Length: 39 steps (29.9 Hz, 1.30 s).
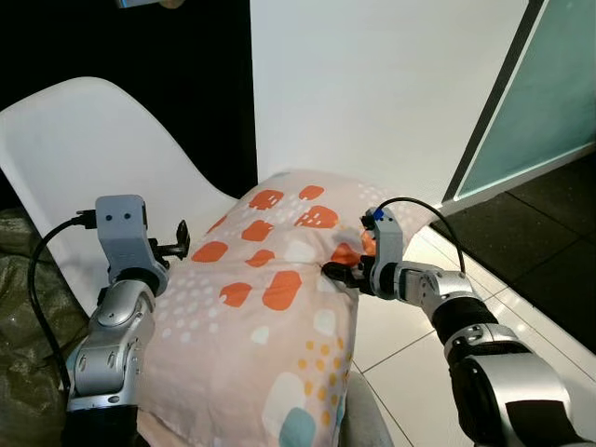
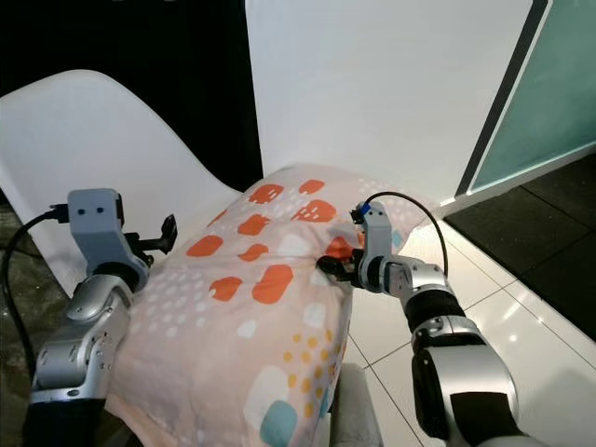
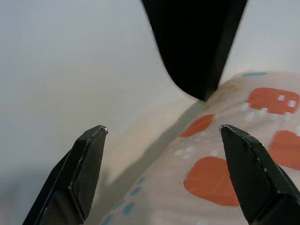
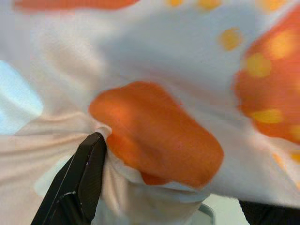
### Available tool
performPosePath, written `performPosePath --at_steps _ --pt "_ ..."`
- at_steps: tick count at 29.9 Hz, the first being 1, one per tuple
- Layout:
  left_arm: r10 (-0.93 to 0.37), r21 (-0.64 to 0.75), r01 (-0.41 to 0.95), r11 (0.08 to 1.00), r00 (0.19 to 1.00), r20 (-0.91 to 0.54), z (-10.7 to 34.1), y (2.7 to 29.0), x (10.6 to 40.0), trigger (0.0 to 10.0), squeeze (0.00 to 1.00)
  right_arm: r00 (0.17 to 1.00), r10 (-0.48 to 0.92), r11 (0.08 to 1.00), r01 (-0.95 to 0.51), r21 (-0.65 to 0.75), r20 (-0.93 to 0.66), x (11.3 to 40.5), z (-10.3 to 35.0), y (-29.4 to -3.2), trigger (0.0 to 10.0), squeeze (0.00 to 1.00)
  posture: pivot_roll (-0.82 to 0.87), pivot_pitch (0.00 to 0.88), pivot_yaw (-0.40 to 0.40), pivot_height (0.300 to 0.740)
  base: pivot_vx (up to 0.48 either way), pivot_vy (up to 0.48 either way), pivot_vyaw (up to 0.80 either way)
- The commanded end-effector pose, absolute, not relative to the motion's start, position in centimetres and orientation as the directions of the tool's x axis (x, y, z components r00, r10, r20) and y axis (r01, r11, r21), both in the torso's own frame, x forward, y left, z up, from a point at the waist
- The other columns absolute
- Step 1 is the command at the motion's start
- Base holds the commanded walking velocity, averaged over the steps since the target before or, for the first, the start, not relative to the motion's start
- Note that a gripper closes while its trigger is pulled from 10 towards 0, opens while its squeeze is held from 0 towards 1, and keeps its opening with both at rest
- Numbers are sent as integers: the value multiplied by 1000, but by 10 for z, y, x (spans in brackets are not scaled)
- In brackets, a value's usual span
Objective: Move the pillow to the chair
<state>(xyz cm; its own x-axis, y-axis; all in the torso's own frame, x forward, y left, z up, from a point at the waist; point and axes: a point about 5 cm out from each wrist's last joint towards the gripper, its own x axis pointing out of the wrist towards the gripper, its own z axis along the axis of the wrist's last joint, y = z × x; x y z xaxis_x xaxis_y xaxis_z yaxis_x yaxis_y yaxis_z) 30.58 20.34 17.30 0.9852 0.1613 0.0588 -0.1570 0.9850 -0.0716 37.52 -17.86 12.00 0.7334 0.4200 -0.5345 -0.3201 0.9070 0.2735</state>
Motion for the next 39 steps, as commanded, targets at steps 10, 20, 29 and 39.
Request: performPosePath --at_steps 10,20,29,39 --pt "171 -64 -167 984 983 66 174 208 308 10000 0 849 184 970 -75 233 -495 381 132 -216 10000 0 -154 13 -42 455 0 0 0" --pt "170 -62 -167 984 984 60 172 208 307 10000 0 871 182 945 -26 327 -457 381 138 -226 10000 0 -159 11 -41 455 0 0 0" --pt "198 -51 -195 980 978 68 174 214 307 10000 0 951 297 864 -232 447 -81 396 191 -218 10000 0 -156 13 -42 485 0 0 0" --pt "206 -30 -205 978 977 46 167 209 303 10000 0 918 396 824 -343 451 -24 395 188 -193 10000 0 -152 8 -43 515 0 0 0"
